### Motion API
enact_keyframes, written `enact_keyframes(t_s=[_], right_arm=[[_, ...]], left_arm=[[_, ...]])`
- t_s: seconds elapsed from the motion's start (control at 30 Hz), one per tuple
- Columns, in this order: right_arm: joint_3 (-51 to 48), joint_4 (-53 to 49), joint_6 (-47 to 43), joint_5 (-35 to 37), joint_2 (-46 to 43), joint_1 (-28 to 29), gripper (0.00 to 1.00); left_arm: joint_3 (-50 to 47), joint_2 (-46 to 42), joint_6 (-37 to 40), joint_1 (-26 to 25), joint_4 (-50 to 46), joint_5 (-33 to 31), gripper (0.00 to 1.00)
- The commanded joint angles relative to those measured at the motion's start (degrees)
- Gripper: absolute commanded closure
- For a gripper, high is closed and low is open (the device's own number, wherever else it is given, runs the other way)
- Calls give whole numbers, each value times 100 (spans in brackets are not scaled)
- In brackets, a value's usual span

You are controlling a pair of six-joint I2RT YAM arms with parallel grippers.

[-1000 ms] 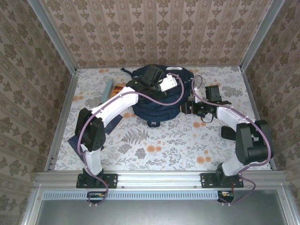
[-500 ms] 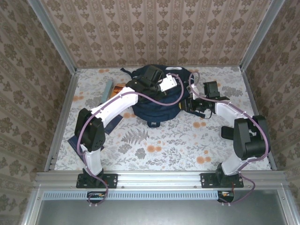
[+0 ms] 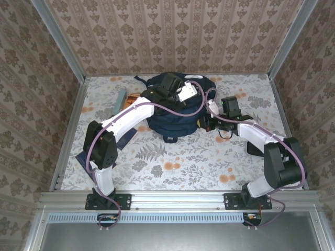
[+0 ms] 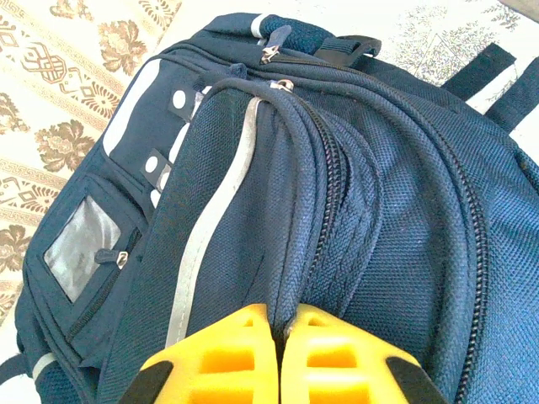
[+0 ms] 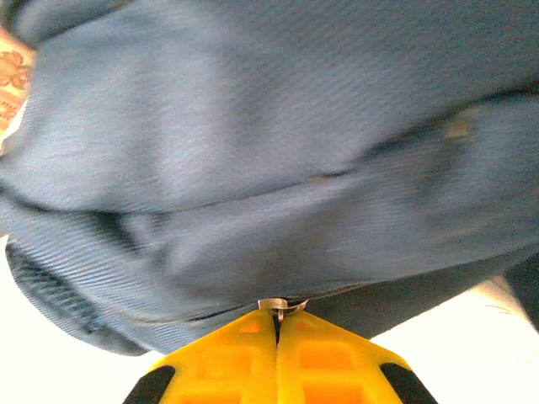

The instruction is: Pack the student bag

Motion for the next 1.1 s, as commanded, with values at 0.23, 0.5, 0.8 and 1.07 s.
enact_keyframes(t_s=[0.23,0.5,0.8,1.07], right_arm=[[-427,1446,1094,386,-443,1400,100],[-1114,1774,1974,1036,-1262,1030,71],[-1558,1502,4061,1630,-2128,172,26],[-1222,2055,5789,935,-1360,-245,22]], left_arm=[[313,-135,-1097,-35,851,-95,100],[-97,-396,-1312,51,1011,86,100],[-325,-517,-1516,119,1195,242,100],[-392,-583,-1585,120,1214,390,100]])
